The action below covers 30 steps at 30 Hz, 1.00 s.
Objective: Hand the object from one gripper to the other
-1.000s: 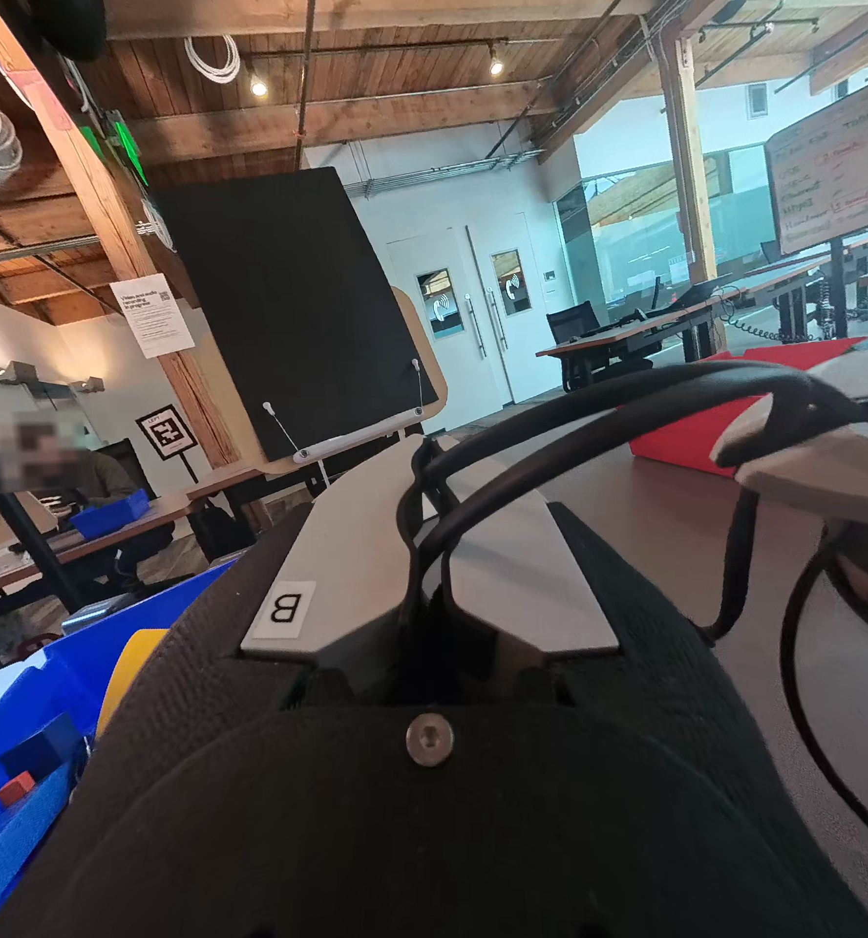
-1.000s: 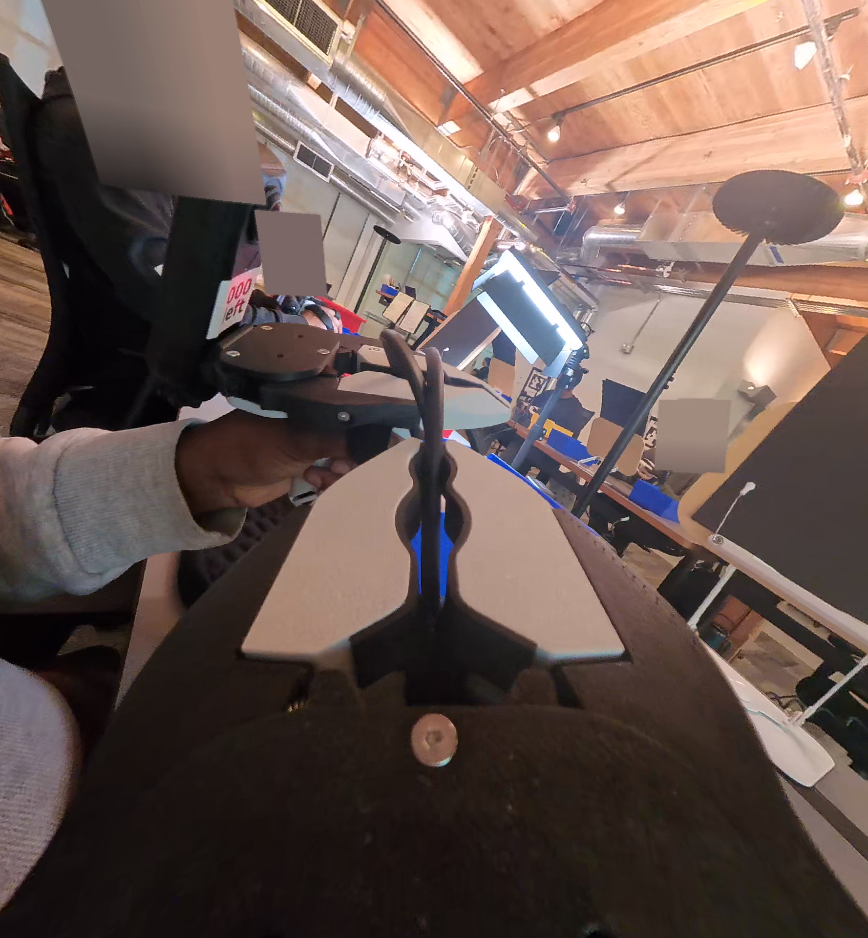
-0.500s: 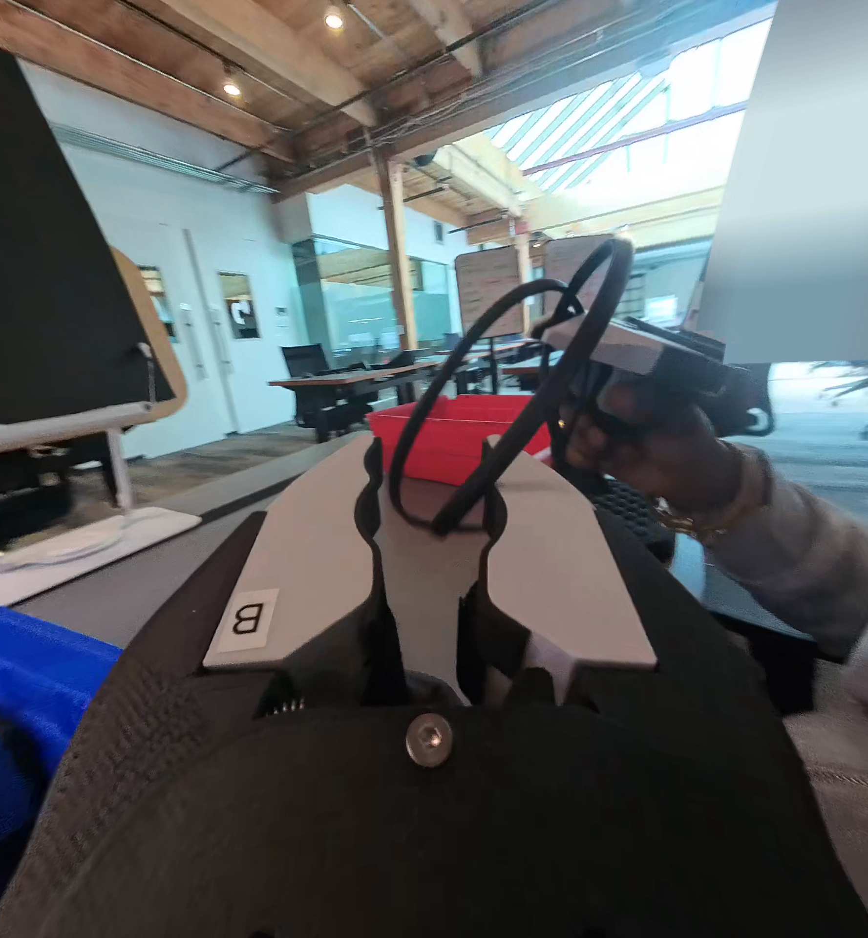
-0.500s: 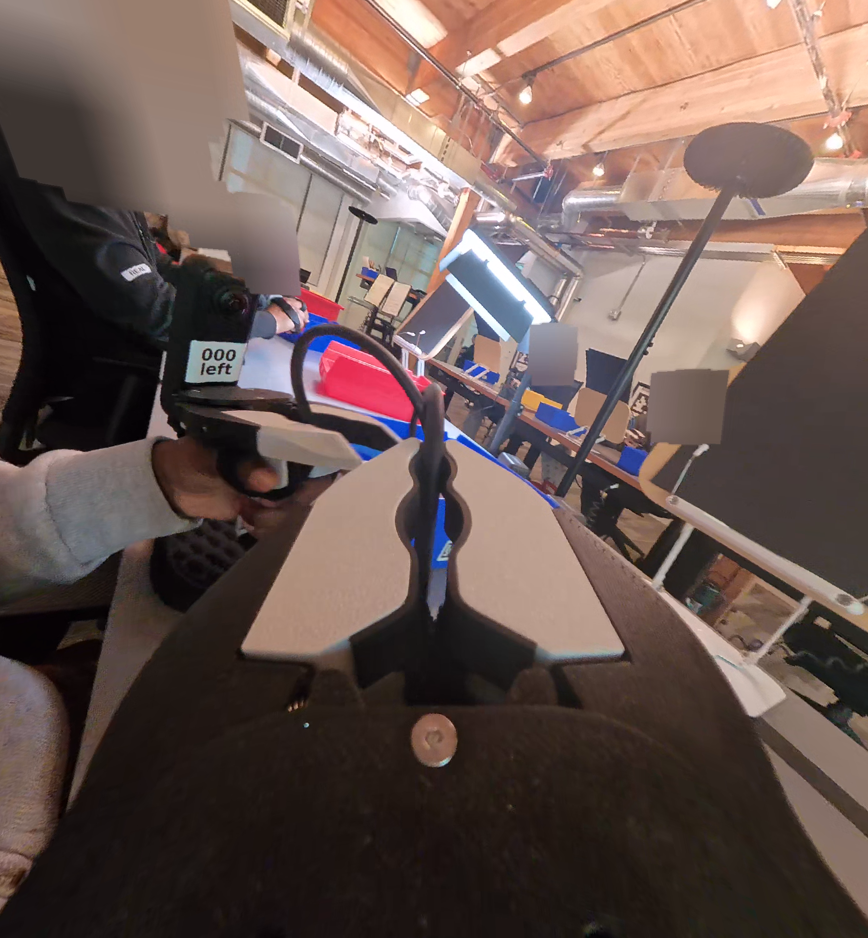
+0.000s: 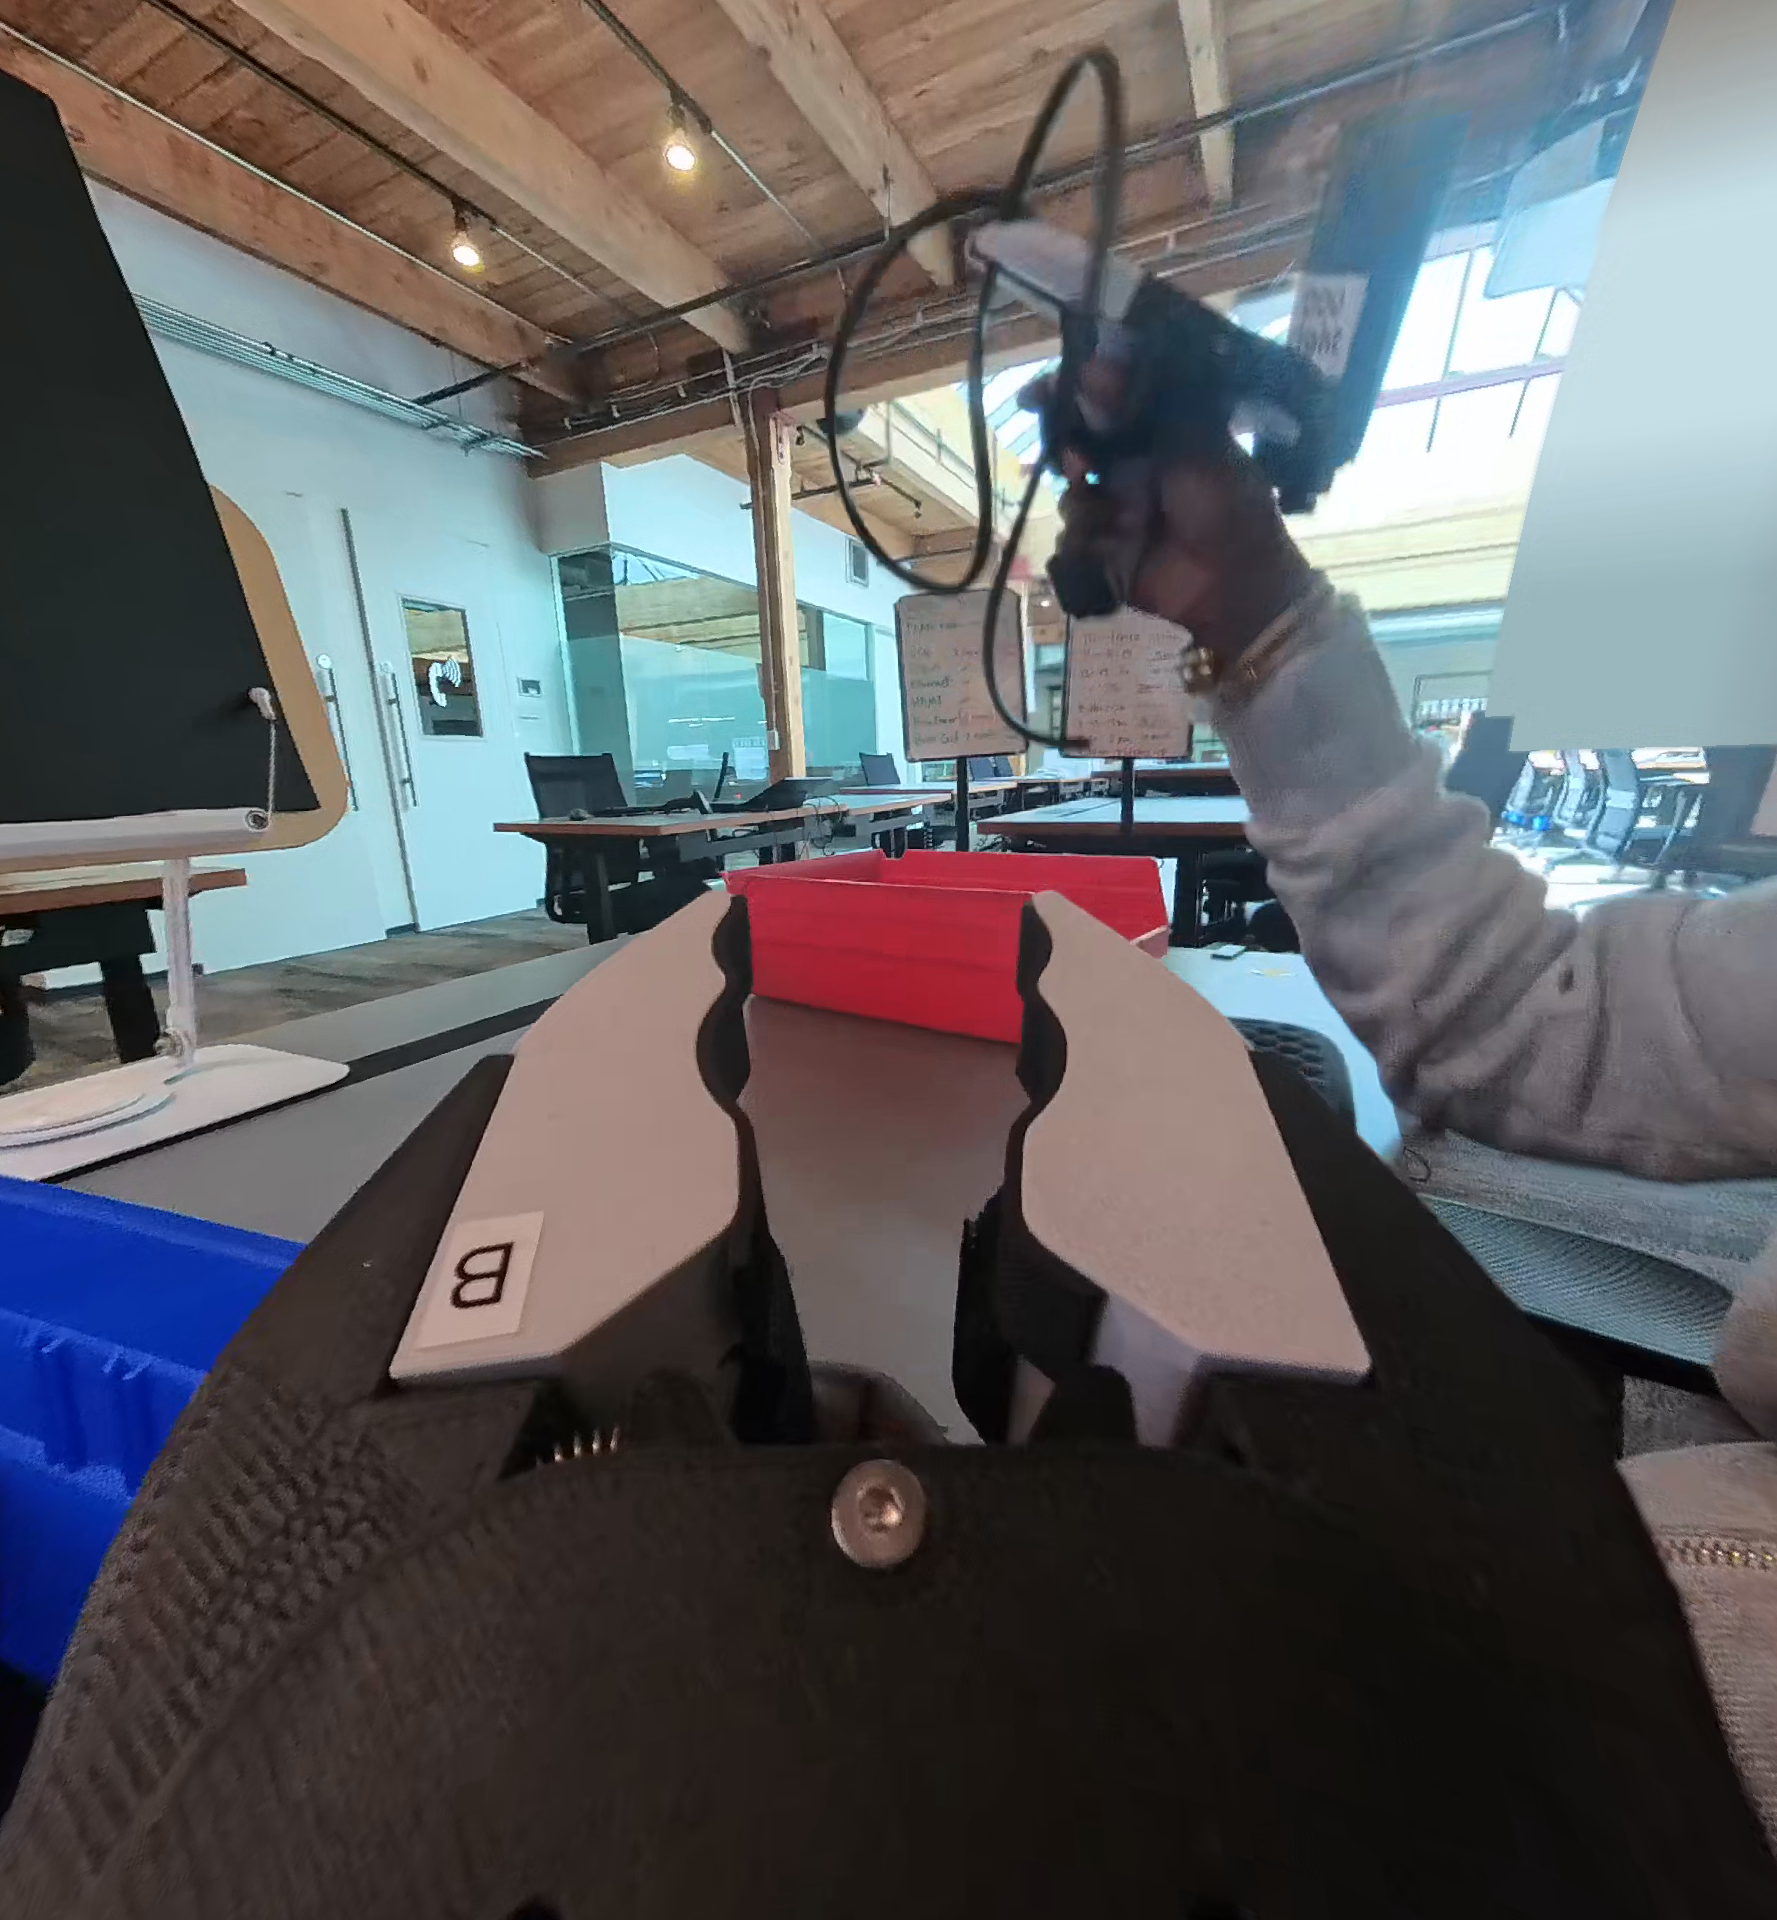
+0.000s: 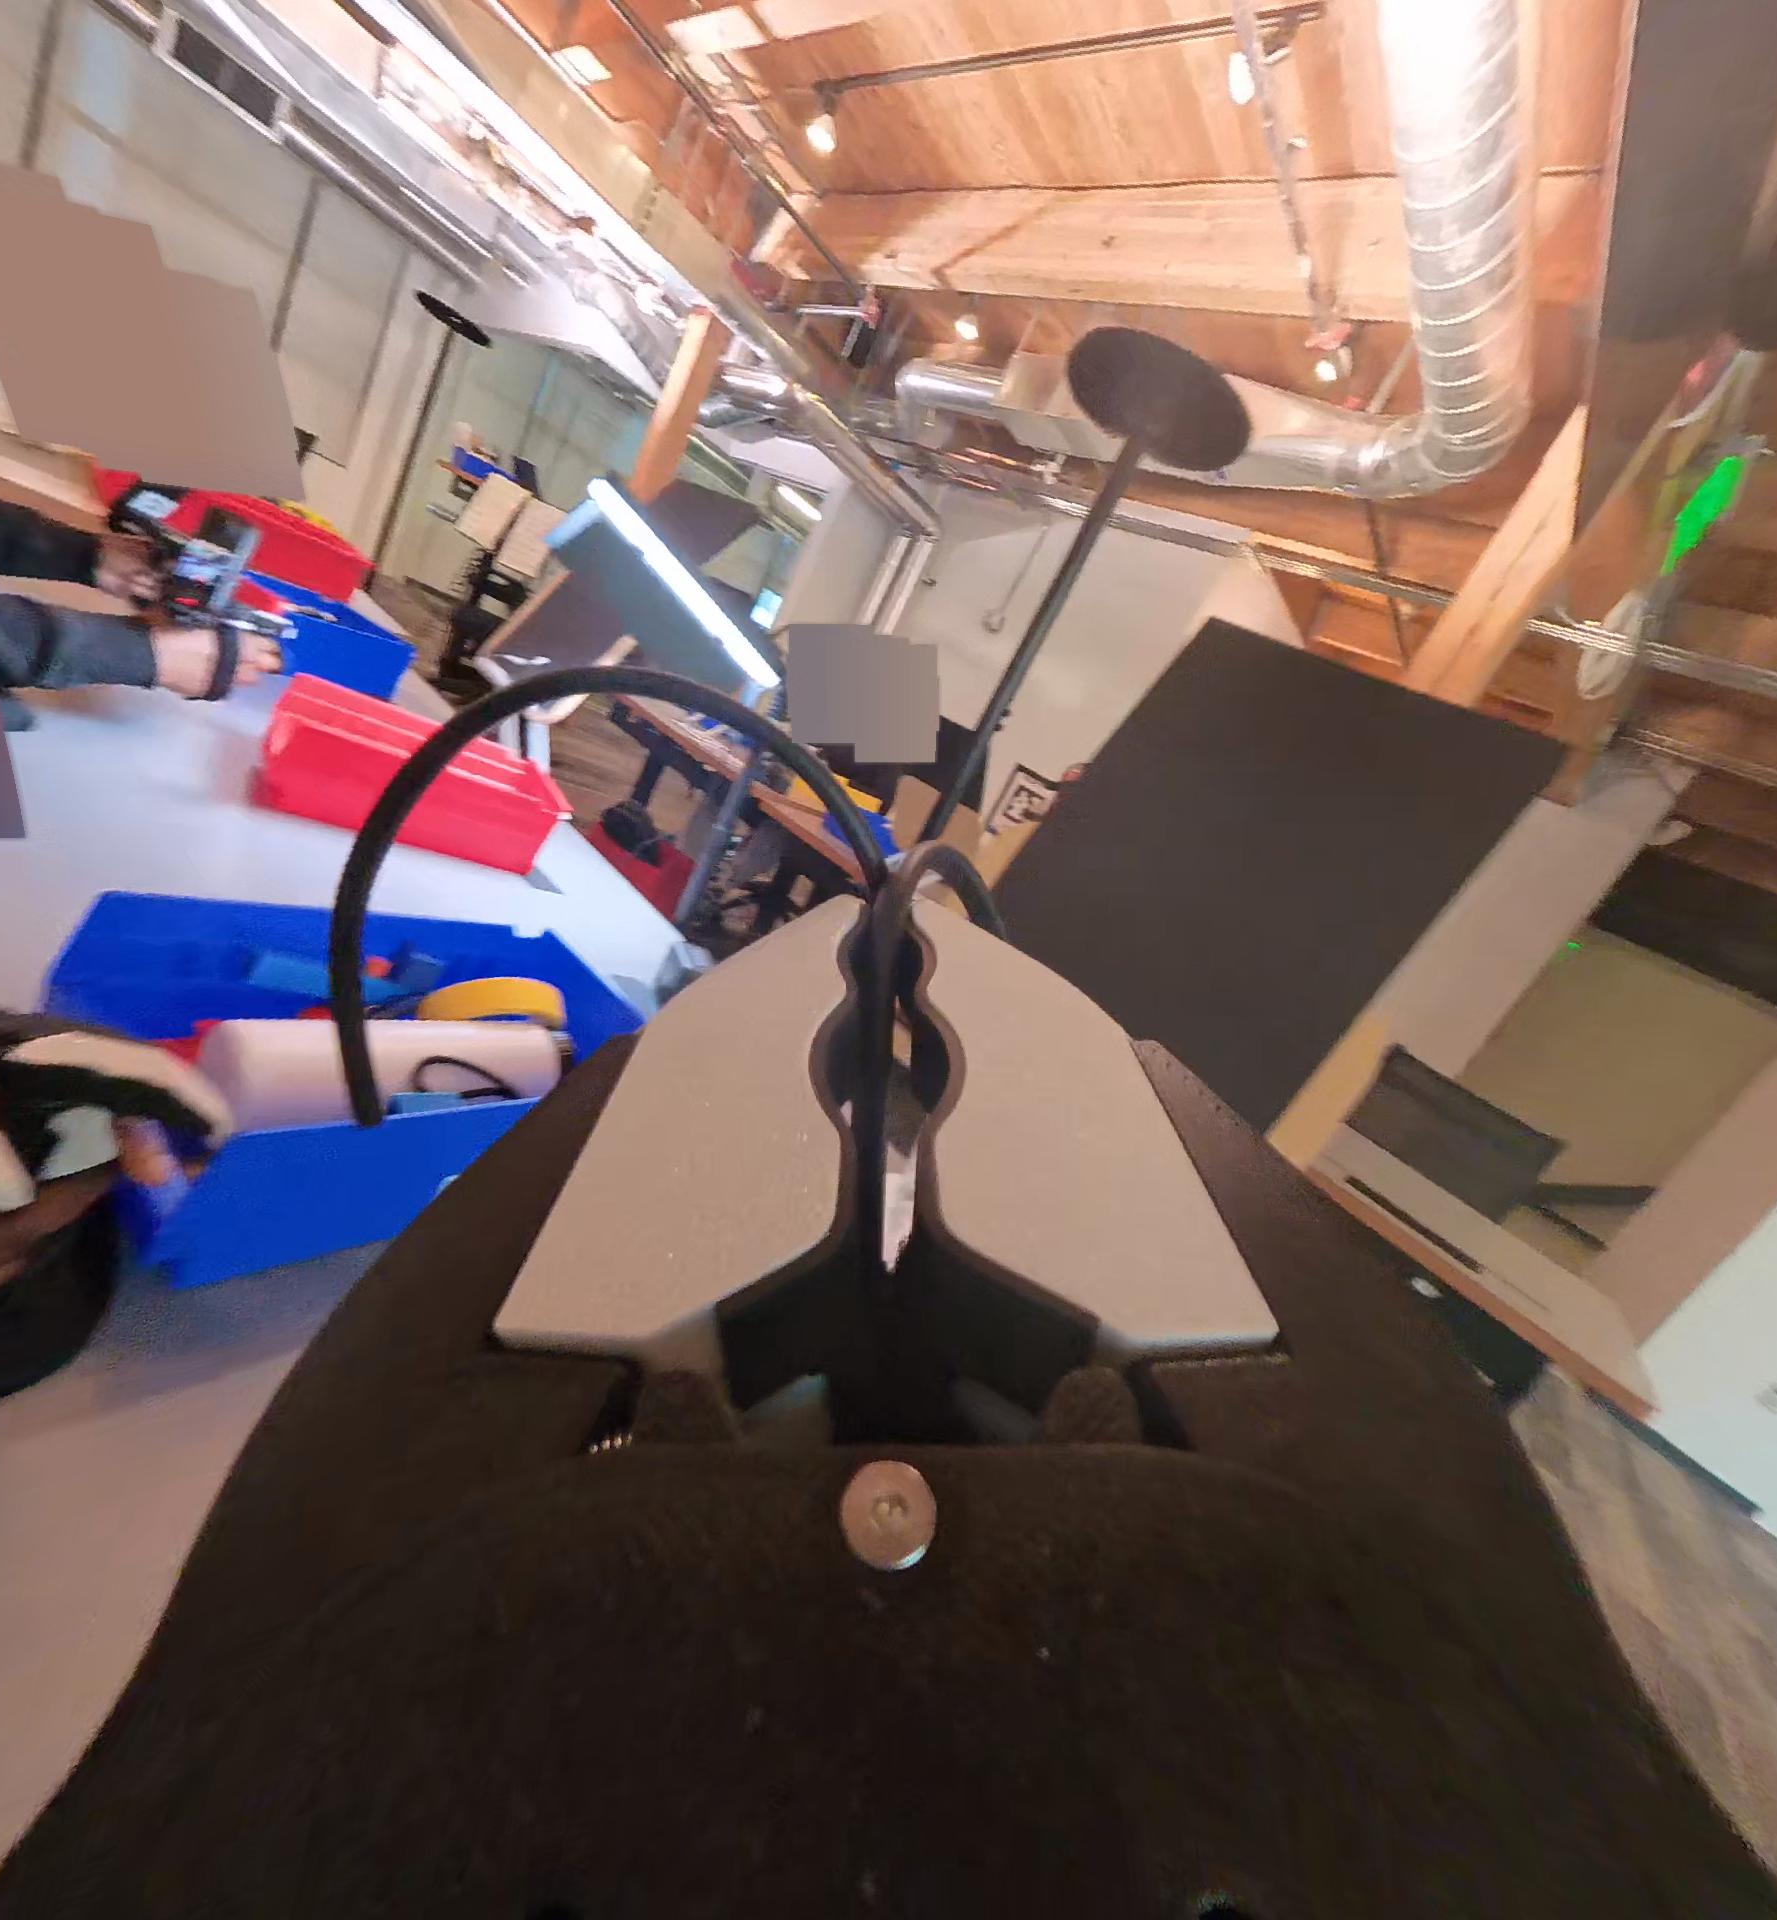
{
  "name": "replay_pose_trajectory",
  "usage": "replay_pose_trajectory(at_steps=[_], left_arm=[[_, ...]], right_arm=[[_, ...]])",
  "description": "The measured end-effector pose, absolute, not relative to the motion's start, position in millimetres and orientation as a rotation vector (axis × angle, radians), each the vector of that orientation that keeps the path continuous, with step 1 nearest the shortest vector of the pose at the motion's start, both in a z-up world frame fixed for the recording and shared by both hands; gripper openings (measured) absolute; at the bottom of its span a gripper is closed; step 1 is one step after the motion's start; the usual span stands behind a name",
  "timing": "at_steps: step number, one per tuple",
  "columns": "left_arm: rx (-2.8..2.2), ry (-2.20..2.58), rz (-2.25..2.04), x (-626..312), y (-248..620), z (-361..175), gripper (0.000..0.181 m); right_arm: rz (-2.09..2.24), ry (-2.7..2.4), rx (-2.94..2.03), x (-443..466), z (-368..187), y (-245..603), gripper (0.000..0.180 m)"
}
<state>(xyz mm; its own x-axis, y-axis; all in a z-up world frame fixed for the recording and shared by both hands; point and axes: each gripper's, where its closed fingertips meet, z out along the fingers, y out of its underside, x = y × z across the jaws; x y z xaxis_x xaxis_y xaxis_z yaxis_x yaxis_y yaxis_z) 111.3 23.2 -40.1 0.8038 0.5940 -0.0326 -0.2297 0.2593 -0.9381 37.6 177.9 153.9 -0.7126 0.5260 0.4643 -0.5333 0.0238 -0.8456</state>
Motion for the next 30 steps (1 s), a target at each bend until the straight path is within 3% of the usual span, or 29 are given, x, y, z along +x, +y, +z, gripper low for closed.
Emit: replay_pose_trajectory(at_steps=[6, 18, 30], left_arm=[[-1.183, -0.357, 0.576, 111.7, 24.2, -40.4, 0.049], [-1.171, -0.365, 0.575, 111.7, 23.7, -40.4, 0.049], [-1.163, -0.349, 0.578, 113.2, 25.2, -39.9, 0.049]], right_arm=[[1.557, -1.446, -0.21, -27.4, 193.8, 249.1, 0.004], [1.557, -1.377, -0.597, -72.1, 138.7, 366.2, 0.004], [1.584, -1.459, -0.754, -81.0, 102.3, 407.1, 0.004]])
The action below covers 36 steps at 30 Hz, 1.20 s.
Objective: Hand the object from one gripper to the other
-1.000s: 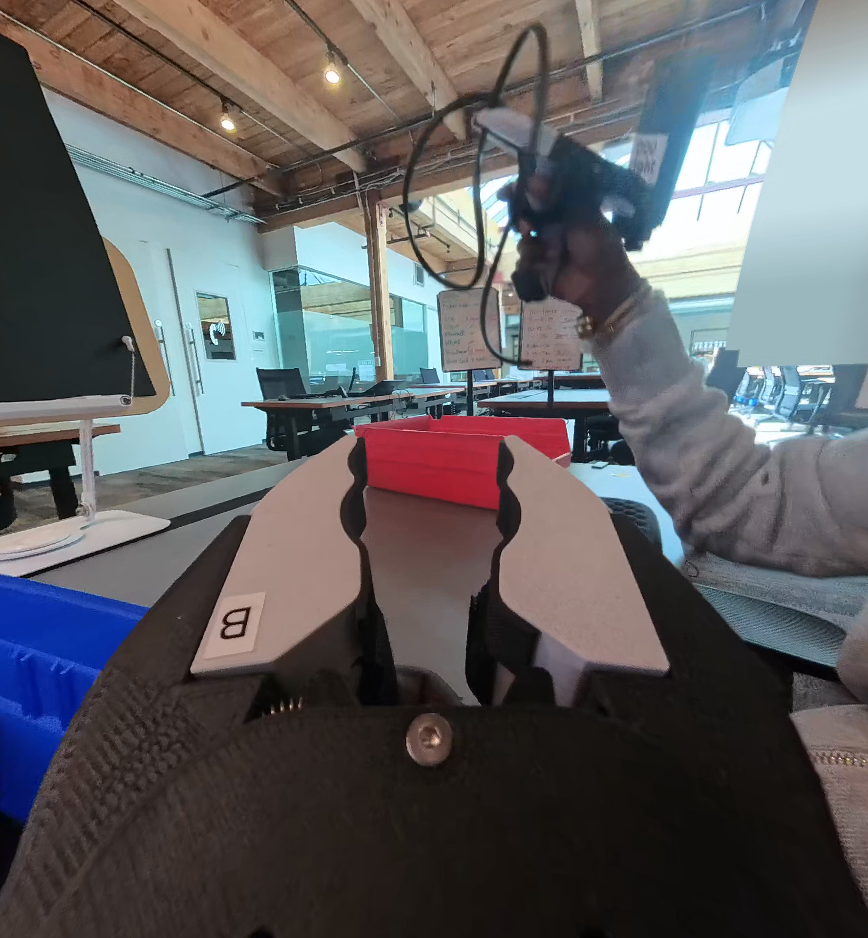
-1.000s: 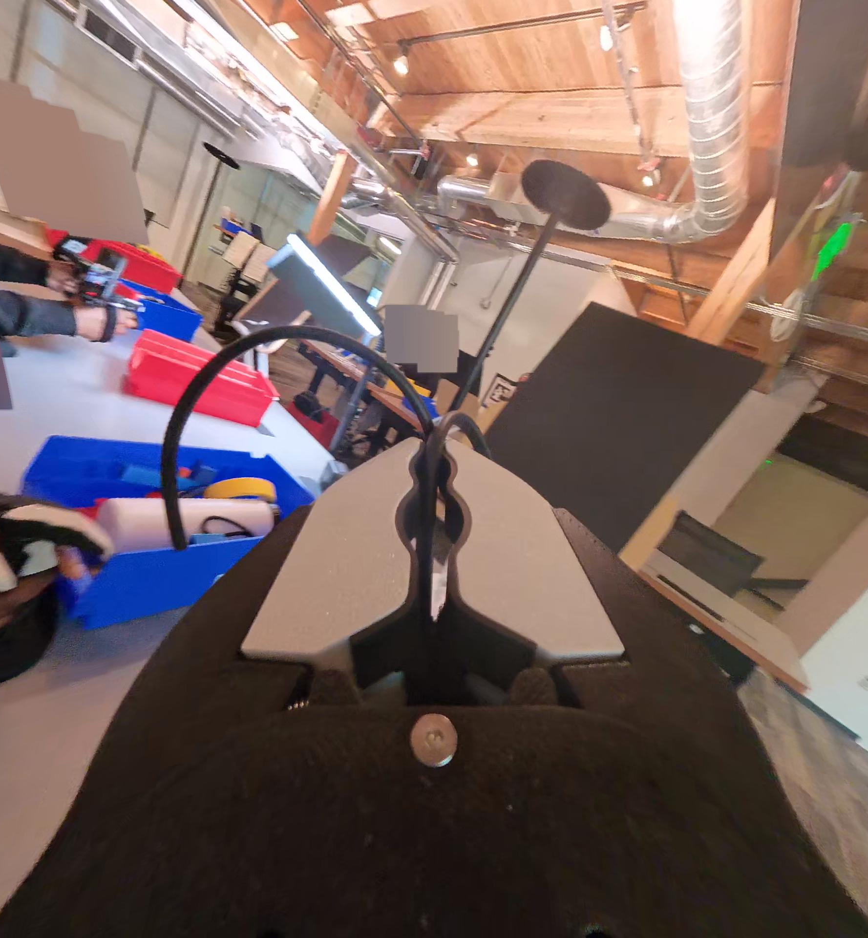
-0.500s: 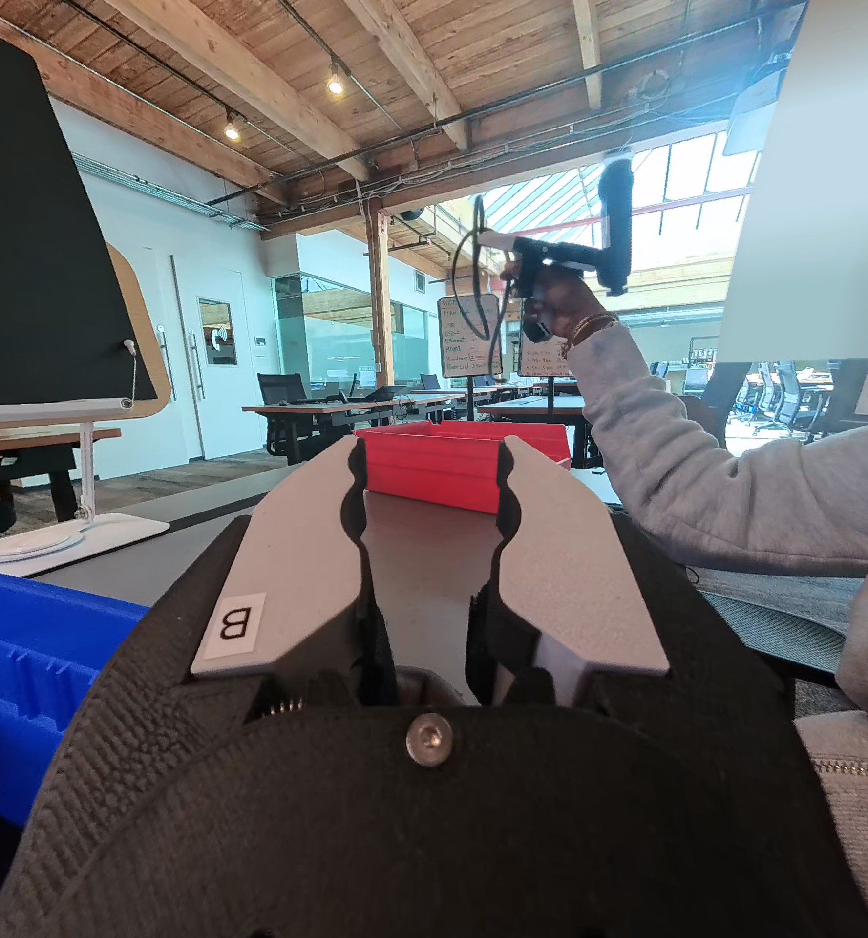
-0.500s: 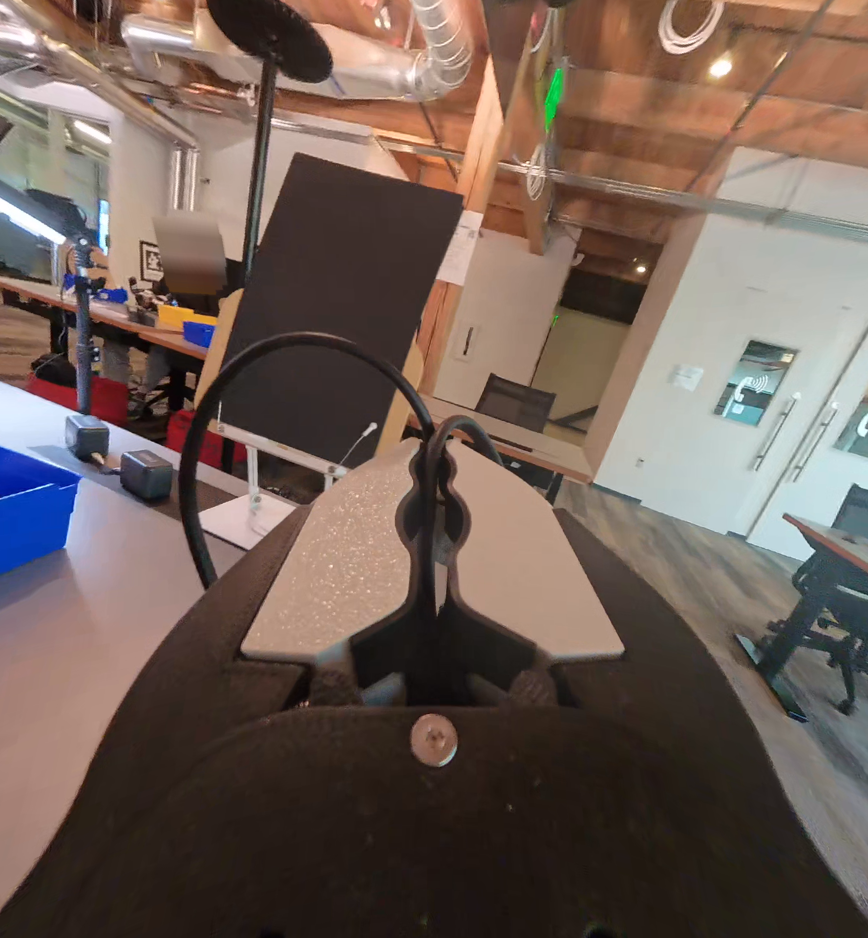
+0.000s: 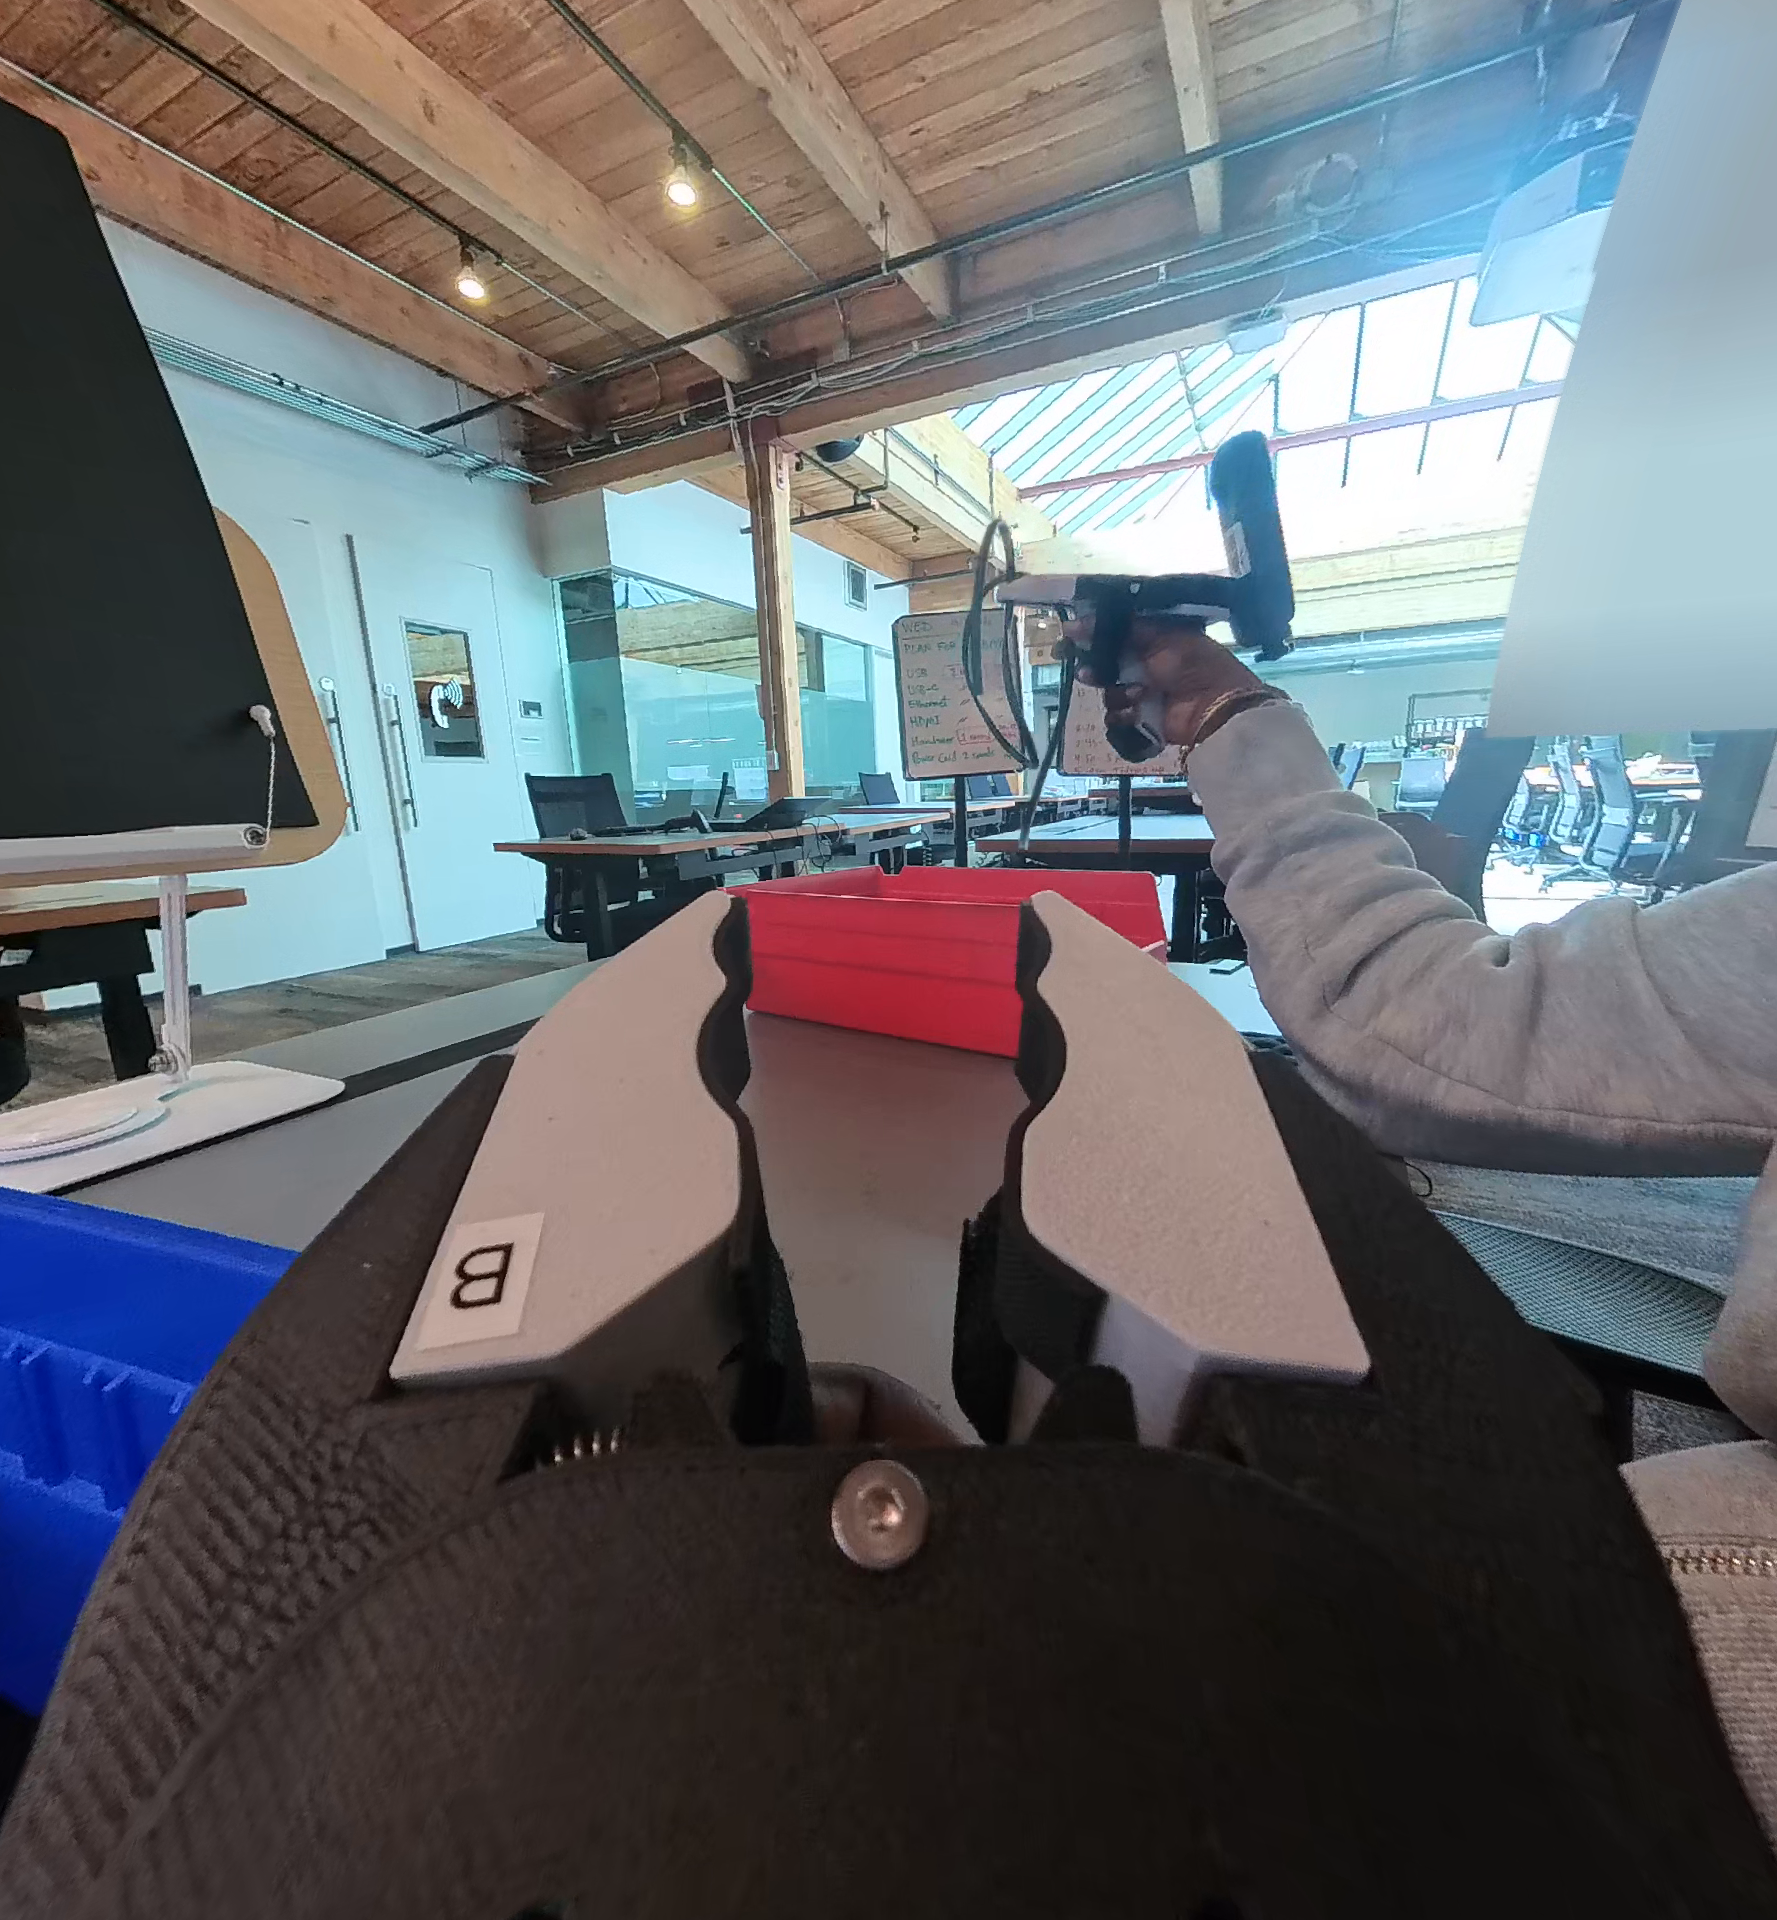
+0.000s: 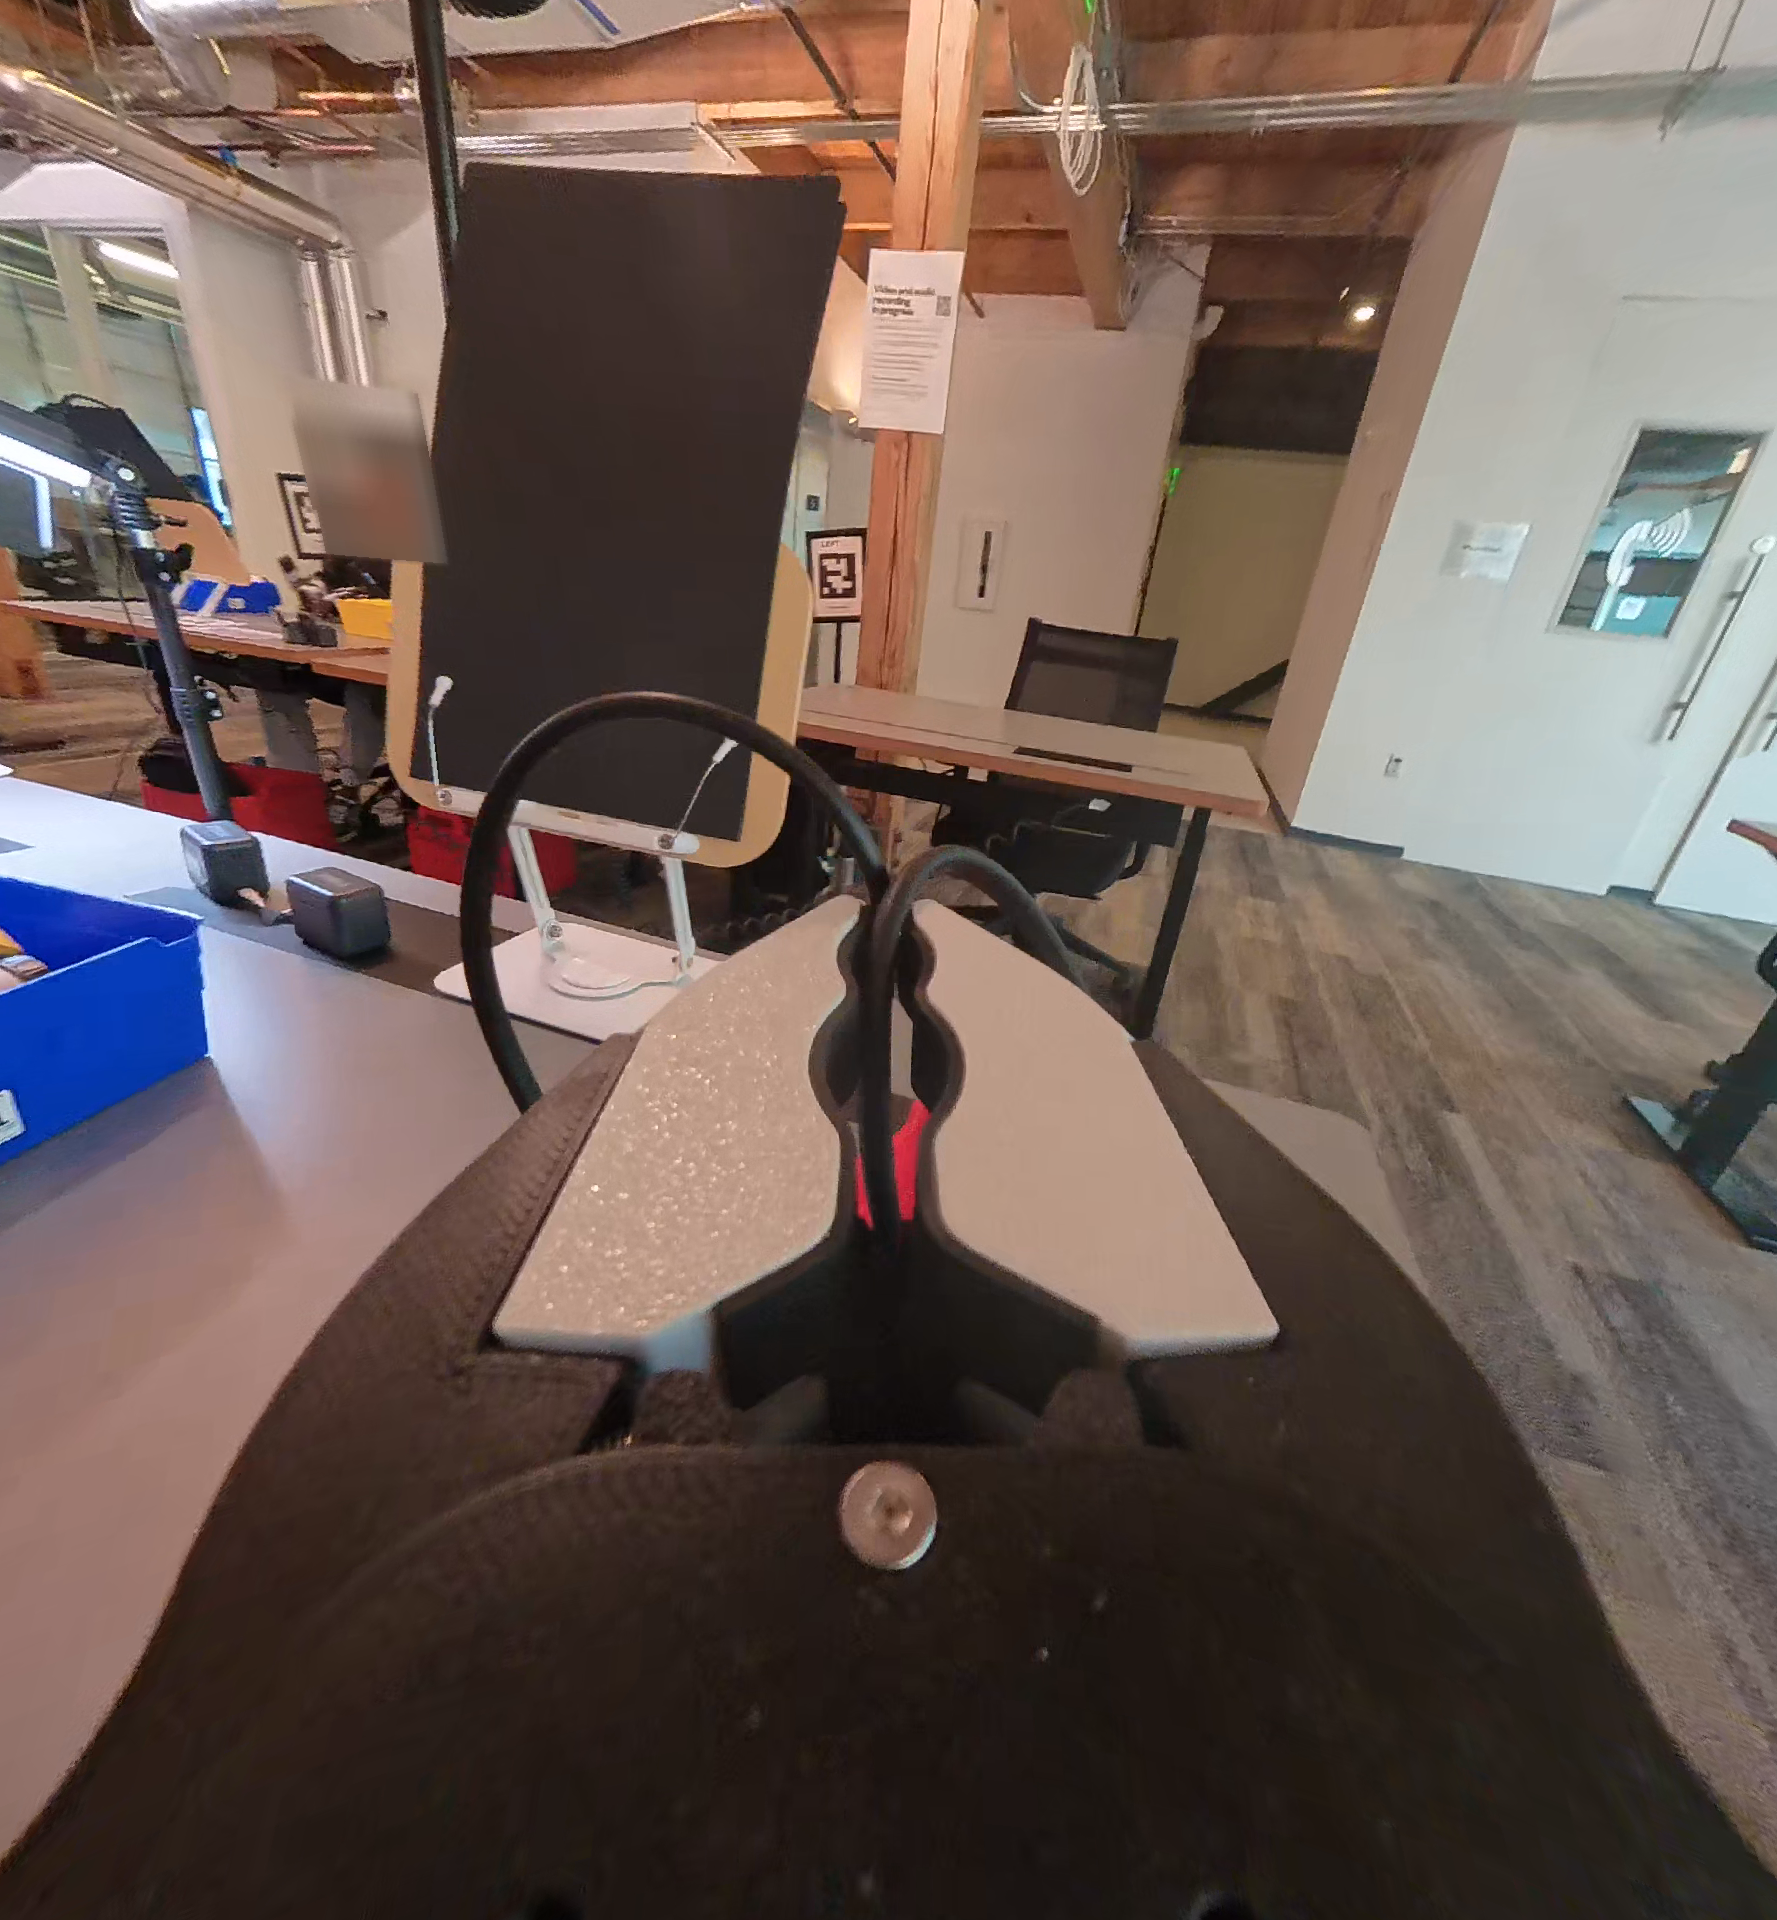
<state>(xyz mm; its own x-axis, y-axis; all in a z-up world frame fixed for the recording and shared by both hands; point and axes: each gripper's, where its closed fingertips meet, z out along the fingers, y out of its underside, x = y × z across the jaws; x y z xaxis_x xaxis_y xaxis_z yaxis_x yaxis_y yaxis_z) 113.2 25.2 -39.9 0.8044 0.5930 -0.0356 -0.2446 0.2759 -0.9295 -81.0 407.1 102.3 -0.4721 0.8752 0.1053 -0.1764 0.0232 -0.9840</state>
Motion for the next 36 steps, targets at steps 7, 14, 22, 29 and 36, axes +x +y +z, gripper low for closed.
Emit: replay_pose_trajectory(at_steps=[7, 14, 22, 29, 36], left_arm=[[-1.171, -0.341, 0.577, 113.9, 26.7, -40.5, 0.049], [-1.175, -0.337, 0.578, 114.3, 27.4, -40.9, 0.049], [-1.168, -0.334, 0.582, 114.4, 27.0, -40.4, 0.049], [-1.169, -0.325, 0.588, 115.0, 27.7, -40.3, 0.05], [-1.171, -0.316, 0.588, 115.8, 28.7, -40.5, 0.052]], right_arm=[[1.621, -1.519, -0.758, -83.0, 93.9, 402.3, 0.004], [1.621, -1.585, -0.705, -84.3, 93.1, 384.3, 0.004], [1.593, -1.647, -0.694, -93.1, 87.3, 367.7, 0.004], [1.571, -1.668, -0.741, -100.2, 77.3, 372.9, 0.004], [1.586, -1.652, -0.804, -102.5, 70.3, 387.7, 0.004]])
